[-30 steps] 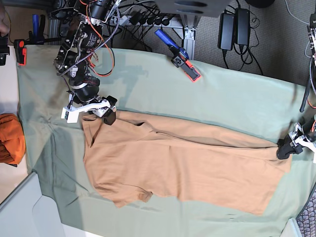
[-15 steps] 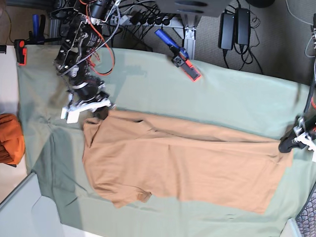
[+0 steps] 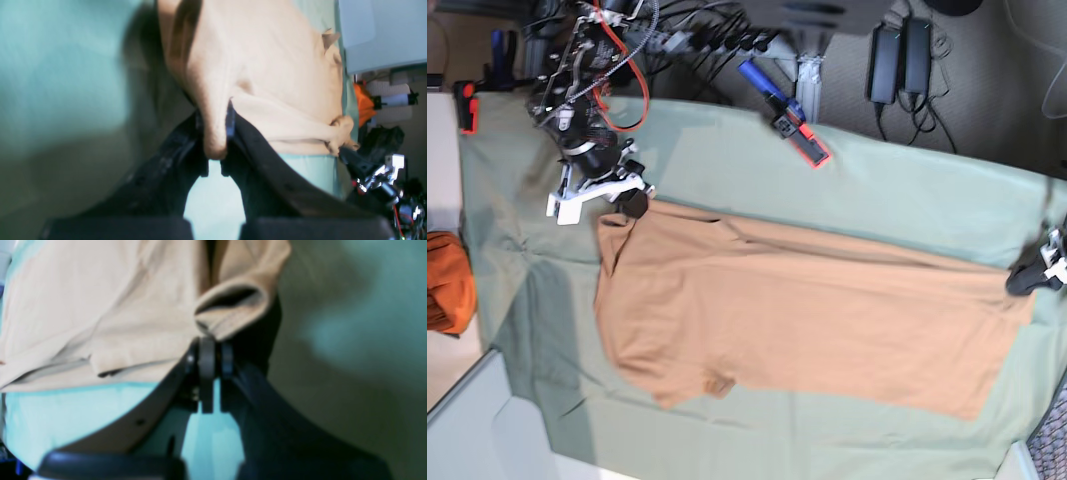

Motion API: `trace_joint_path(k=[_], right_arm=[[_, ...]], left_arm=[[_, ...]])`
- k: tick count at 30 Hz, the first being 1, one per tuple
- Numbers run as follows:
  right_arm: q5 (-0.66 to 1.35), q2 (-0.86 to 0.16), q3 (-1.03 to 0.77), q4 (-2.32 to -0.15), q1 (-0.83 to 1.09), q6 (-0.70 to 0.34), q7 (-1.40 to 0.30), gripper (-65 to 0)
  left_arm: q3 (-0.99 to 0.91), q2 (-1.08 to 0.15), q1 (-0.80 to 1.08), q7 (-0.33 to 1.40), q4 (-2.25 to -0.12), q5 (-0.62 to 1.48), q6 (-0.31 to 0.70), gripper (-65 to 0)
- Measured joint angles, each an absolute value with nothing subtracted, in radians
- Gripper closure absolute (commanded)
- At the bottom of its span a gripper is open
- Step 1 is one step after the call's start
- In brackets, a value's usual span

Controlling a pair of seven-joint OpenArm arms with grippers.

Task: Fold the T-shirt properly
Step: 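Pull the shirt taut between both grippers and drag it across the cloth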

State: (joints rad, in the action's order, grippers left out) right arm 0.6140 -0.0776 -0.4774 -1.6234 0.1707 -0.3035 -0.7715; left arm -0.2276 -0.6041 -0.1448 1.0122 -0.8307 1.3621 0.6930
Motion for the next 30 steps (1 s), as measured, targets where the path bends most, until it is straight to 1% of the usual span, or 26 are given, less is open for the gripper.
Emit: trace_joint_path(k=[5,9,13,20,24,30], right_arm=[[0.612,-0.078,-0.478,-1.702,0.274,-0.303,-0.772,0.0],[0.616,-0.092,-0.477,-1.747,0.337,-0.303,-0.772,0.0],[0.617,-0.133,-0.477,-1.785,0.386,-0.303,-0.775,0.0],[0.610,-0.186,-0.490,-1.797,0.397,-0.303,-0.775,0.0],[0.597,-0.191,-0.492,-1.797,0.413,-0.303,-0.775,0.0],[0.583,-0.191,-0.493,-1.797,0.427,-0.303,-0.775,0.0]], left_arm=[[-0.229,-0.611,-0.102,1.110,-0.834,1.464,0.693,0.0],[-0.231,-0.615,-0.074,1.119,-0.842,1.489,0.697,0.0],[-0.233,-0.616,-0.049,1.129,-0.854,1.493,0.702,0.0],[-0.236,-0.618,0.054,1.139,-0.981,1.482,0.704,0.0],[-0.234,-0.615,0.122,1.149,-1.074,1.472,0.702,0.0],[-0.230,-0.612,0.150,1.163,-1.119,1.467,0.701,0.0]])
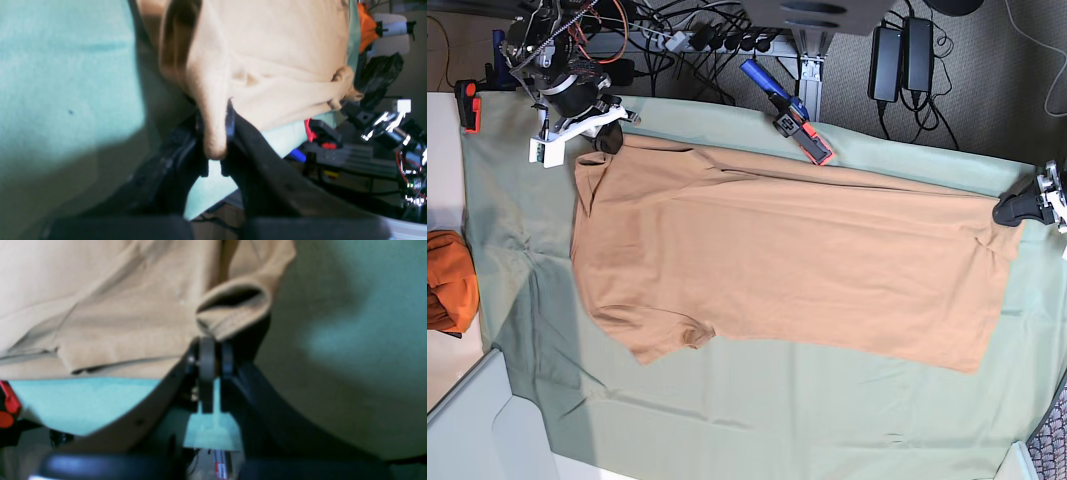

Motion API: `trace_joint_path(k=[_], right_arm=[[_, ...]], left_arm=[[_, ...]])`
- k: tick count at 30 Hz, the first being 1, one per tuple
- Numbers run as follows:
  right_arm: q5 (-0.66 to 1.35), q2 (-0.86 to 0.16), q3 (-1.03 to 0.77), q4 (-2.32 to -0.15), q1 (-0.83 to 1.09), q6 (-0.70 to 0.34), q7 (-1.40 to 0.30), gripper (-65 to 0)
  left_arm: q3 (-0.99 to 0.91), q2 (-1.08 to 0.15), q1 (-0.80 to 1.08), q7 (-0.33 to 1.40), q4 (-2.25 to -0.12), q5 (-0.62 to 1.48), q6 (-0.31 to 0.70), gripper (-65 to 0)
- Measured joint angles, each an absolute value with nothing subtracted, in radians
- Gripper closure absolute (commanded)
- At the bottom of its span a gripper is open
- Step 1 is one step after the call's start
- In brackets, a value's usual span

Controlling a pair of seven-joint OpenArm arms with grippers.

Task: Fold the T-shirt properly
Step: 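Pull the shirt taut between both grippers and drag it across the cloth, then regrasp the shirt's side edge with both grippers further along the body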

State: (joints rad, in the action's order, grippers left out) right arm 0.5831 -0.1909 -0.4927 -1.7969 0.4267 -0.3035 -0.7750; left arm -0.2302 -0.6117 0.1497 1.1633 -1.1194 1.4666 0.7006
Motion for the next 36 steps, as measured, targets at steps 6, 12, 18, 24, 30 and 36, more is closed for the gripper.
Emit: trace_joint_path(k=[6,12,18,24,30,36], right_arm=[[0.560,-0.191,-0.493,-1.797,0.427,-0.303,-0.775,0.0],[0.550,-0.191,-0.495,-1.797,0.427,-0.304,-0.774,-37.1],[0.550,-0.191,-0.498,-1.797,0.427,-0.304,-0.775,-37.1],[0.562,-0.194,-0.548,-1.797,0.424,-0.304,-0.775,-37.1],[0.577,-0.255,-0.614,-1.797,0.375,-0.304,-0.775,-37.1],[0.534,-0.338,-0.615,-1.755,0.222,-0.305,-0.719,-37.1]], left_arm=[[-0.230,-0.612,0.152,1.172,-1.120,1.468,0.701,0.0],[-0.230,-0.612,0.156,1.189,-1.122,1.481,0.701,-30.2],[-0.357,-0.611,0.165,1.203,-1.123,1.458,0.699,-30.9],[-0.485,-0.675,0.168,1.174,-1.122,1.460,0.697,-30.9],[-0.496,-0.703,0.117,1.142,-1.143,1.458,0.696,-30.8],[-0.369,-0.704,0.001,0.980,-1.150,1.282,0.691,-30.7]])
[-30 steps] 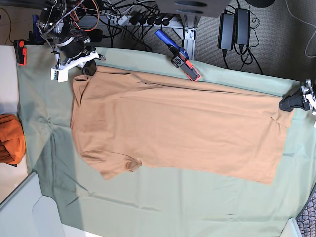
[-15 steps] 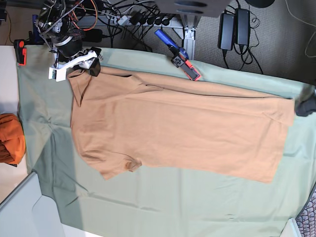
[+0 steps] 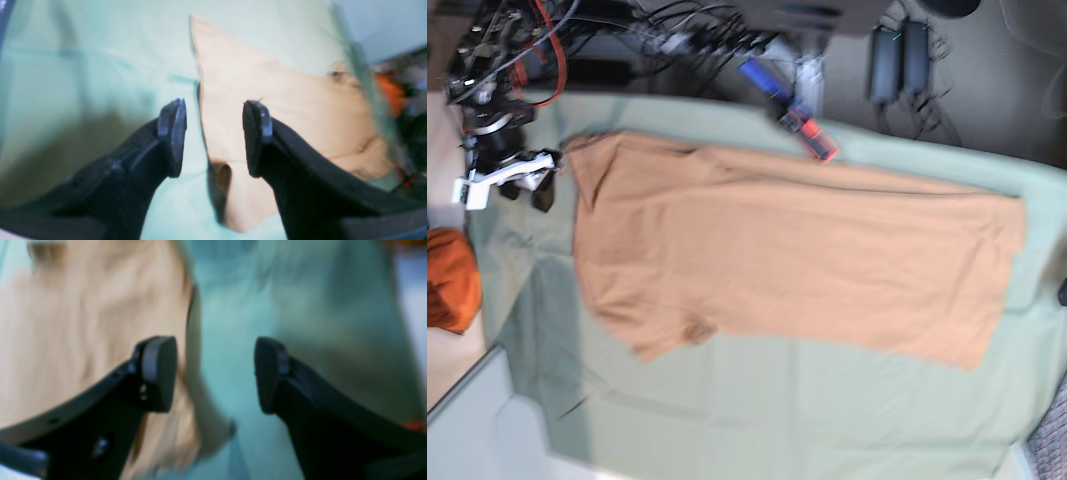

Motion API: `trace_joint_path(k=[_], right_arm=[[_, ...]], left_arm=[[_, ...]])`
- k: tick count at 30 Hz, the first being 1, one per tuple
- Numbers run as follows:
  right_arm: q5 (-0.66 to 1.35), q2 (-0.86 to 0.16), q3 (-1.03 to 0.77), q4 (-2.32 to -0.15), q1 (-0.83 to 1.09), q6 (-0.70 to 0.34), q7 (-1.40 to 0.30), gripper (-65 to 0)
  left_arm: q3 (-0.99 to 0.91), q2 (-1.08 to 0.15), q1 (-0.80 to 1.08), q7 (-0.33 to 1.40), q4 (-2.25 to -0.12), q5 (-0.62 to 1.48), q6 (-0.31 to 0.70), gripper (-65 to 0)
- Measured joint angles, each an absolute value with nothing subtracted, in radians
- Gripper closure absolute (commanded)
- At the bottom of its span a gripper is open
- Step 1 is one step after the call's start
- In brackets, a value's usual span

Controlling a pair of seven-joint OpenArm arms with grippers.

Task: Fold the T-shirt properly
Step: 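Regrasp the shirt's side edge with both grippers further along the body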

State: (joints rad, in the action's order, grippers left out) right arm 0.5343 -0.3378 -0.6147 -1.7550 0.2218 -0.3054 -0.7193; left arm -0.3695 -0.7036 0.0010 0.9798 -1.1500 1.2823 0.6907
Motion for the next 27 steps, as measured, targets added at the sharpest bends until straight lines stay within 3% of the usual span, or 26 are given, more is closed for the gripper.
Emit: trace_joint_path(k=[8,17,21,27], right_arm=[[0.506,-0.385,-0.486,-1.470,-0.110,-0.315,-0.703,-37.1],[0.339,-0.387,-0.258,-0.976,-0.458,-0.317,-0.600,-37.1],[0.334,-0.385,-0.144,-0.842,-0.524,-0.332,-0.576,-37.1],[0.329,-0.385,-0.014,-0.833,-0.527,-0.336,-0.560,-37.1]], left_arm=[[-0.091,-0.660,-0.190,0.811,-1.150,0.995,0.689,-30.8],[-0.030,-0.637,-0.228,0.801,-1.150,0.893,0.689,-30.8],[-0.031,-0.638,-0.227,0.800,-1.148,0.883,0.689,-30.8],[-0.031,-0.638,-0.228,0.706,-1.019,0.879,0.689,-31.0]])
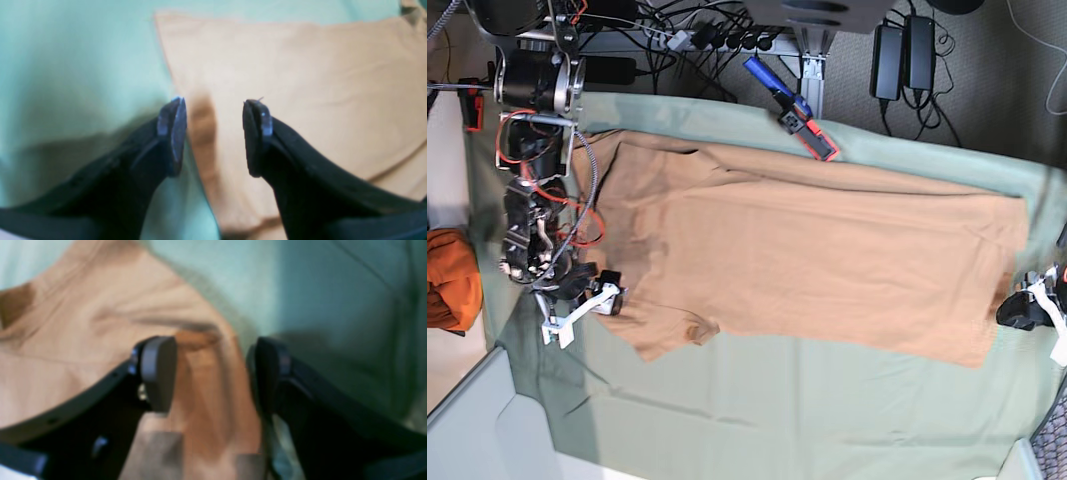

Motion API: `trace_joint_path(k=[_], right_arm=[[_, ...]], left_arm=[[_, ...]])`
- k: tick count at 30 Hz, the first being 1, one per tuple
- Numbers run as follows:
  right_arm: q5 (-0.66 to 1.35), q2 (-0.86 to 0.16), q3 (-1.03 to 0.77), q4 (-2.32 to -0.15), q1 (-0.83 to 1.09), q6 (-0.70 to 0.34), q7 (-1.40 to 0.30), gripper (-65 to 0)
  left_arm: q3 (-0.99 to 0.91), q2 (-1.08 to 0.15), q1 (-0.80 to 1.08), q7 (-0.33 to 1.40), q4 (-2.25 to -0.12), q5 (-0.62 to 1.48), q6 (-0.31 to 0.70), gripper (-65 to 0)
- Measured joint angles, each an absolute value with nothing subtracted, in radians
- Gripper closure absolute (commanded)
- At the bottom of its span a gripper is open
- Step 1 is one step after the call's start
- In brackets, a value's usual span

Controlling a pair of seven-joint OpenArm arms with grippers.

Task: Fold the T-shirt properly
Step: 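Regrasp the shirt's side edge with both grippers further along the body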

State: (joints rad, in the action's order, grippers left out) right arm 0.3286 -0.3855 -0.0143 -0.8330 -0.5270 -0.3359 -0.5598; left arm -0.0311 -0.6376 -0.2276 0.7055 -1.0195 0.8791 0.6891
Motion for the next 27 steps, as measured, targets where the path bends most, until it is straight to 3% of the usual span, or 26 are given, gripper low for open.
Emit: trace_joint_path(k=[6,17,27], right_arm=[[0.354,-0.374,0.007,-0.835,-0.528,-0.337,-0.569,-37.1],[0.427,-0.374,0.007,-0.839,-0.531,-0.340,-0.628,-37.0],[0.429,-0.374,0.007,-0.840,-0.533,-0.340,-0.647,-37.0]], left_arm=[[-0.032,-0.633,-0.228,0.567,-0.896,0.818,0.689,-31.9],[-0.033,-0.532,-0.351,0.496,-0.799,0.749,0.688,-31.9],[-0.033,-0.493,-0.376,0.411,-0.736,0.636,0.610,-31.9]])
